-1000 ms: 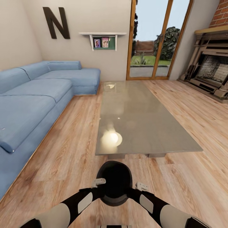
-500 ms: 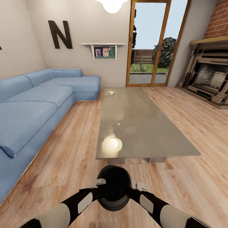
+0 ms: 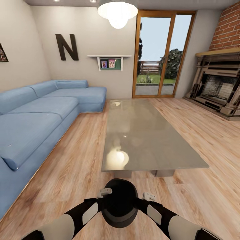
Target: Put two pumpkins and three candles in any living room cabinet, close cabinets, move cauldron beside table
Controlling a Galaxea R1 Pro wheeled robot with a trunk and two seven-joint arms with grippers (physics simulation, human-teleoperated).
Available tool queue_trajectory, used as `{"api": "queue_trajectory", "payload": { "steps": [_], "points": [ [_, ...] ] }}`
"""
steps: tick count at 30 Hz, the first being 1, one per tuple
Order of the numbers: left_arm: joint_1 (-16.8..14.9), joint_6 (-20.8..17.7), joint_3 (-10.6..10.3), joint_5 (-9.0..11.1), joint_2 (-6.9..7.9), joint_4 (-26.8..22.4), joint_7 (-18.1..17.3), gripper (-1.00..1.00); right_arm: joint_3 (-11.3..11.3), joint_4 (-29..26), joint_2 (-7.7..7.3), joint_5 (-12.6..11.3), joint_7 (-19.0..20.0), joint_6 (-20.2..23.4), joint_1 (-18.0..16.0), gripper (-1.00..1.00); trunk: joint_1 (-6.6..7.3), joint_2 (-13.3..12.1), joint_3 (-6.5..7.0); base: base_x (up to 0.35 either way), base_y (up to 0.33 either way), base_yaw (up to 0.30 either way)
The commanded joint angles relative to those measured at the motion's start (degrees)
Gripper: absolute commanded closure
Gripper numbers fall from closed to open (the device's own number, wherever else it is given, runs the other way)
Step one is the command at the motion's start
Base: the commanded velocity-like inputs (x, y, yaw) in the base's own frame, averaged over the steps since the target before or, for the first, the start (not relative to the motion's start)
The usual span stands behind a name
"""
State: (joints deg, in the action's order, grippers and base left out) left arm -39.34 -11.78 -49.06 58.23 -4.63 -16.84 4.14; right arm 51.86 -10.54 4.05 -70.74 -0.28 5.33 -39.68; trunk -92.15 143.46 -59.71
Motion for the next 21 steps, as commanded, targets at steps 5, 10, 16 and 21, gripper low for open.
{"api": "queue_trajectory", "payload": {
  "steps": [5, 10, 16, 21],
  "points": [
    [-0.04, -0.17, -0.42, 0.57, 0.15, -0.12, 0.43, -1.00, 0.26, -0.01, -0.01, -0.27, -0.04, 0.12, -0.04, -1.00, 0.15, -0.05, 1.06, -0.150, 0.000, 0.000],
    [-0.04, -0.17, -0.42, 0.57, 0.22, -0.12, 0.43, -1.00, 0.26, -0.01, -0.01, -0.27, 0.01, 0.12, -0.04, -1.00, 0.28, -0.11, 2.17, -0.134, 0.000, 0.000],
    [-0.04, -0.12, -0.42, 0.57, 0.24, -0.12, 0.43, -1.00, 0.26, -0.01, -0.09, -0.27, 0.01, 0.09, -0.04, -1.00, 0.43, -0.20, 3.50, -0.133, 0.000, 0.000],
    [-0.04, -0.11, -0.42, 0.57, 0.29, -0.12, 0.36, -1.00, 0.26, -0.01, -0.10, -0.27, 0.02, 0.09, -0.04, -1.00, 0.43, -0.20, 3.50, -0.020, 0.000, 0.000]
  ]
}}
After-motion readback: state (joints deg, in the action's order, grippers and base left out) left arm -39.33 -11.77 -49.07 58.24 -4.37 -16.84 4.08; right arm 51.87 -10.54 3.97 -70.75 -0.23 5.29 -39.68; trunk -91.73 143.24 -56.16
